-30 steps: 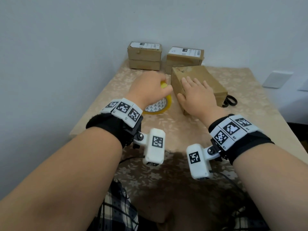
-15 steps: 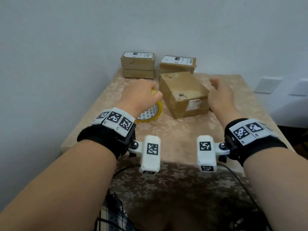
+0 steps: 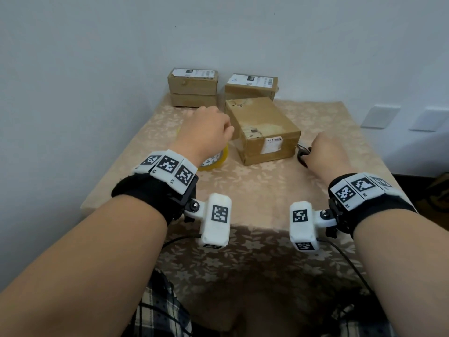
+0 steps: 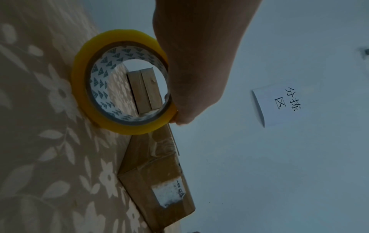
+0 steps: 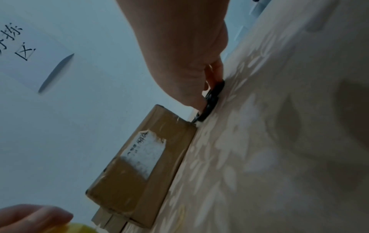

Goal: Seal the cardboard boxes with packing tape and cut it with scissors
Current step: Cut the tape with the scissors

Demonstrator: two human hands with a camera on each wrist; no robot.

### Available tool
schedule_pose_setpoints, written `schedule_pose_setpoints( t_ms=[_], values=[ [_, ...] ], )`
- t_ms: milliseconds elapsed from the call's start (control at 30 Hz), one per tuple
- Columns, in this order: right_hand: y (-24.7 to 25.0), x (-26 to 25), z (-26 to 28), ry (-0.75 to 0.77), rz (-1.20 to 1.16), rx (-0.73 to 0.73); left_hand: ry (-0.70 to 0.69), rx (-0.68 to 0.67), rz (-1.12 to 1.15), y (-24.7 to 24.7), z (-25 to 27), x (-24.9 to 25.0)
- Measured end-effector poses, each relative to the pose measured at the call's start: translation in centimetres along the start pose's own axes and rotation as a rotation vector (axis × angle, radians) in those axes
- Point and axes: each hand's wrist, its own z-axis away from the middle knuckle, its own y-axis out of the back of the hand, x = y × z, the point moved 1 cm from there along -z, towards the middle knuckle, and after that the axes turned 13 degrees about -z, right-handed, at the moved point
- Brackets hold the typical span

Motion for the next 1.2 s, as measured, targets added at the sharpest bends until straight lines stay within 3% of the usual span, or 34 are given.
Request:
schedule_pose_setpoints(
  t_ms=[167,300,433,533,600,667,833,1067,1200],
  values=[
    [1.2,-0.5,0.8,0.008,0.054,-0.036,0.018,-0.038,-0.014,0.2,-0.1,0.0],
    [3.0,-1.7,2.0,0.017,-0.018,0.118,0.027,-0.06,-0.026,0.3,0.0,-0.2],
    [4.7,-4.3,3.4,0.13,-0.288,0.26,0.021,-0.104,-0.082,0.6,0.5,-0.1],
    [4.1,-6.6,4.7,0.088,-0.656,0.001,0.002,-0.184,-0.093,0.8,0.9,-0.4],
    [3.1,-8.1,5.5,0.072,-0.751,-0.175,-0.013,-0.218,-0.105,1.0,1.2,-0.6],
    [2.1,-9.2,5.9,0.158,-0.673,-0.19,-0.017,-0.214,-0.099,1.2,1.4,-0.8],
    [0.6,-10.1,5.2,0.334,-0.329,0.058,-0.037,-0.179,-0.033,1.2,1.8,-1.3],
    [-2.1,-11.9,3.7,0.291,-0.148,0.012,-0.076,-0.157,0.023,0.7,1.5,-2.6],
    [-1.8,-11.8,3.0,0.266,-0.158,0.0,-0.103,-0.164,0.037,0.7,1.4,-2.4]
  ],
)
